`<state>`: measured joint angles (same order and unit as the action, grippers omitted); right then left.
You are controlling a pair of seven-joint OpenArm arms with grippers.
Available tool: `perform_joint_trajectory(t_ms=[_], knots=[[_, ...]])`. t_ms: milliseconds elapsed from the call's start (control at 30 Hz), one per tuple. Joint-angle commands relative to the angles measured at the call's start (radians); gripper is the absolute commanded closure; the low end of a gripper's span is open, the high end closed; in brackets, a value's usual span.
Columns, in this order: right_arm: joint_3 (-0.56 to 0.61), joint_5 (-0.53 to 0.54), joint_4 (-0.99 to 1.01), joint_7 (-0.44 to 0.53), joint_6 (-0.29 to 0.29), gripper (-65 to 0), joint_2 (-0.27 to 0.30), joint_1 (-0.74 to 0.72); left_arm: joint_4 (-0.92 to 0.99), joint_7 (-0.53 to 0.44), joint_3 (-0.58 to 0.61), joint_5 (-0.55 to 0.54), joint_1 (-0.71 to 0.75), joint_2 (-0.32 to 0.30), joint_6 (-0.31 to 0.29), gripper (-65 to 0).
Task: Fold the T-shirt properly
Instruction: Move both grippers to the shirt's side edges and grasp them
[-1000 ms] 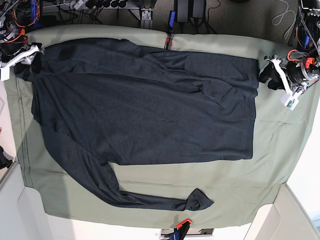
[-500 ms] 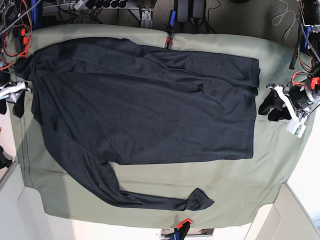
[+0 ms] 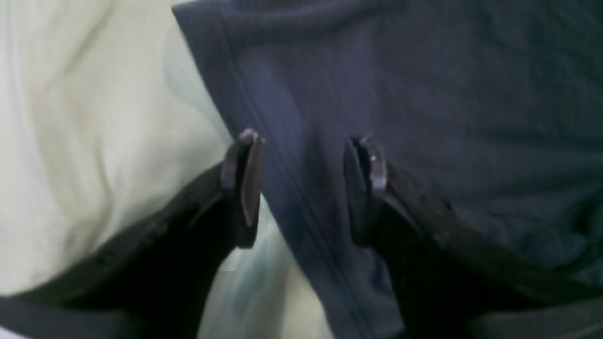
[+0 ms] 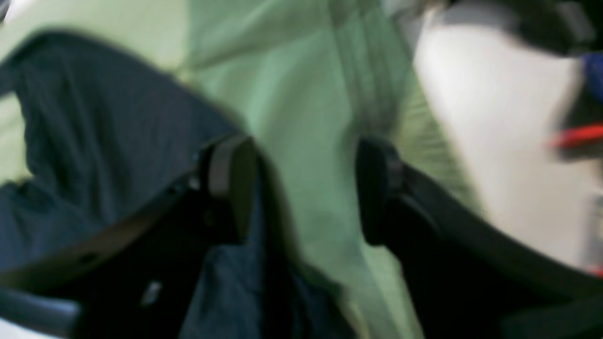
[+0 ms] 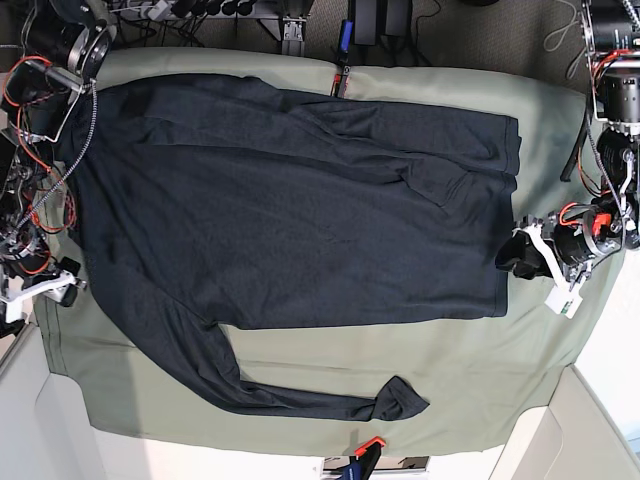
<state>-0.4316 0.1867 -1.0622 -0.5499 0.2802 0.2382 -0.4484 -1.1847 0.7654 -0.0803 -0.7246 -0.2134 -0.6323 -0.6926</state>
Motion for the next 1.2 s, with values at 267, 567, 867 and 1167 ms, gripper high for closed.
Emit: perform_joint_trajectory(t_ms=[267, 567, 867, 1167], knots=[[0.192, -0.008, 0.132, 0.071, 0.003, -33.9, 0.008, -0.041, 0.329, -0.184, 0.035, 0.139, -0.240, 0.057, 0.023, -36.9], [0.192, -0.007, 0.132, 0.027, 0.003, -33.9, 0.008, -0.039, 0.568, -0.295, 0.035, 0.197, -0.368, 0.081, 0.026, -36.9], [0.192, -0.005, 0.132, 0.038, 0.004, -30.5, 0.008, -0.039, 0.568, -0.298, 0.035, 0.272, -0.368, 0.166, 0.026, -27.0], [0.192, -0.077, 0.109, 0.071, 0.023, 0.0, 0.014, -0.042, 0.536, -0.313, 0.035, 0.341, -0.387, 0.142, -0.002, 0.0]])
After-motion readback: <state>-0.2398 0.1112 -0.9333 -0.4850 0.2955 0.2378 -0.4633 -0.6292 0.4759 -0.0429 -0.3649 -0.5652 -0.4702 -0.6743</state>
